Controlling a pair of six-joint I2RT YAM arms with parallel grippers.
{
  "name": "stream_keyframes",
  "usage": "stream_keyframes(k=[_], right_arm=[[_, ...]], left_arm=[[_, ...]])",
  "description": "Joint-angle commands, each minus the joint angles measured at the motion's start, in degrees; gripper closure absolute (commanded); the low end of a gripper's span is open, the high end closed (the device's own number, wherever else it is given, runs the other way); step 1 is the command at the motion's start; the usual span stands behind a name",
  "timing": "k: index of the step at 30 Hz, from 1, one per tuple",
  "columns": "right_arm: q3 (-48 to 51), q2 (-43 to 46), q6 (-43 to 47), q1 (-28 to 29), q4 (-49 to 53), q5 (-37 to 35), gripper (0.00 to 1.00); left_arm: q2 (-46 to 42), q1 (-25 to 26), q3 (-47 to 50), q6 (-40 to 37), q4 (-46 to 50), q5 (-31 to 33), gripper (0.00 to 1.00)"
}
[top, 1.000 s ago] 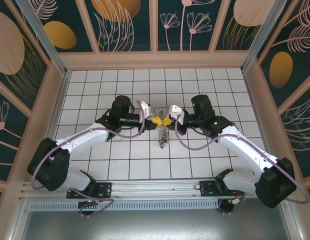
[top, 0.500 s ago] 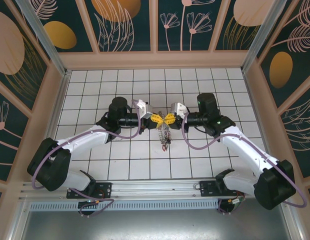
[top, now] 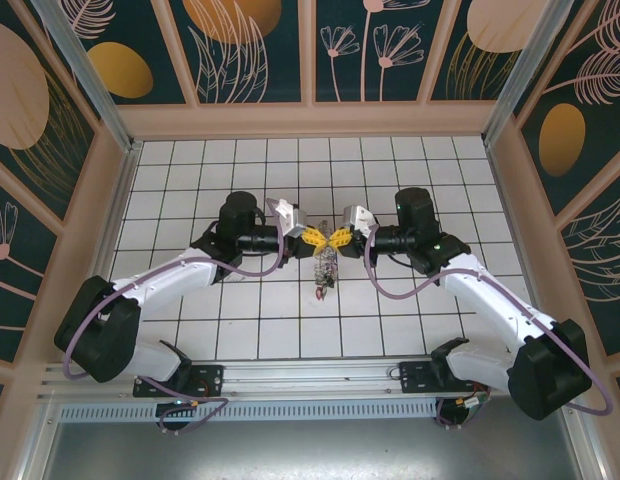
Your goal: Put the keys on the keyring
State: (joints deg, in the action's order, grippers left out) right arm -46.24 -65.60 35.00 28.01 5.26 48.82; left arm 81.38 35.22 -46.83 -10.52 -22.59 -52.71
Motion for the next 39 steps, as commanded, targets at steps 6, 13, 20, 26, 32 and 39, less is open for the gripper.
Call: stream_keyframes(k=[6,13,20,26,32,39], right_arm=[[-3.9,0.2,1.2,2.2,4.8,-7.2,1.00],[-5.8,-0.1,1.3,3.8,7.1,-9.1,1.00],[-6.9,-0.8,1.5,5.1,8.4,-10.1,1.00],[-7.3,-1.0,1.6,5.6,9.0,-10.8,1.00],[-5.9,0.3,3.1,5.4,8.2,-11.9,1.00],[-3.4,0.4,3.0,4.3,6.4,-9.6,0.89]], left_arm=[[0.8,0.4,-5.2,-9.9,15.0,1.0,0.86],[0.8,0.3,-5.4,-10.0,15.5,1.4,0.84],[0.8,0.3,-5.2,-8.6,13.5,1.1,0.81],[0.5,0.3,-5.0,-8.2,12.8,1.0,0.91],[-0.6,0.3,-3.7,-8.0,11.1,2.0,1.00],[-2.0,0.3,-0.8,-2.6,1.1,-2.8,1.00]])
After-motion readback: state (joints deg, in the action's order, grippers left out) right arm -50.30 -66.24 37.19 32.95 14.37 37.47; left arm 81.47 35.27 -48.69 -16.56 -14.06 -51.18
